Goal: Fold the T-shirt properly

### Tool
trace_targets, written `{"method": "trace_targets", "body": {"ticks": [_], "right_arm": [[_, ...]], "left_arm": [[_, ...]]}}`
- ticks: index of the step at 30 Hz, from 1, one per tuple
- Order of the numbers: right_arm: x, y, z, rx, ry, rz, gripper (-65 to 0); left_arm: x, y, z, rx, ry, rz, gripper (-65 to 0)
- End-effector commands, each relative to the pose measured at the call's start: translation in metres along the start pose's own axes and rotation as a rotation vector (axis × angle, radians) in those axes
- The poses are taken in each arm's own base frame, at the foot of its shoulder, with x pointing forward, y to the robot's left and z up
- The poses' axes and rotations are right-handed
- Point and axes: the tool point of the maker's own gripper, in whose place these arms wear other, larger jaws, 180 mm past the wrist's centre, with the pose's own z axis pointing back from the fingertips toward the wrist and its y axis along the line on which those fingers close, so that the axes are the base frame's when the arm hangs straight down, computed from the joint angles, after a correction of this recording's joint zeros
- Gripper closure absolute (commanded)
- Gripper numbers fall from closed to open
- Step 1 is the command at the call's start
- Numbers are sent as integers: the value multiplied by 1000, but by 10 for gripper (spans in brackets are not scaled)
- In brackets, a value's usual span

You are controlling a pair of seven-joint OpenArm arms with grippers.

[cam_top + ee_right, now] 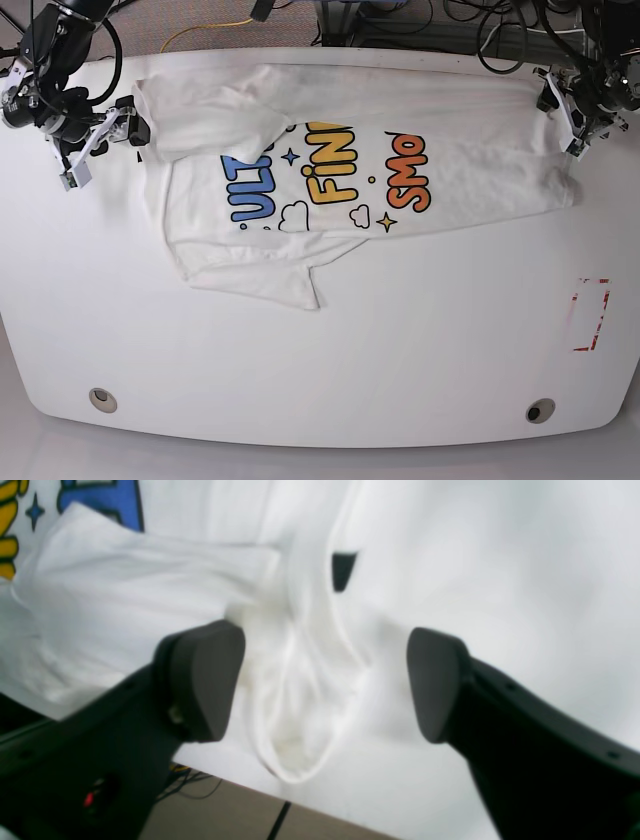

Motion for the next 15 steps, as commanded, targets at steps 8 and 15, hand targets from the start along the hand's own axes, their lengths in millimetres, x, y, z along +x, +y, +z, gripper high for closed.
{"method": "trace_targets", "body": {"ticks": [8,15], "right_arm": [[-10,22,14,-3,-9,56,-420],[-23,42,1,44,-11,-5,-414]], "left_arm": [[-2,10,3,32,27,-19,-344],[2,9,4,30,13,-18,-344]]}}
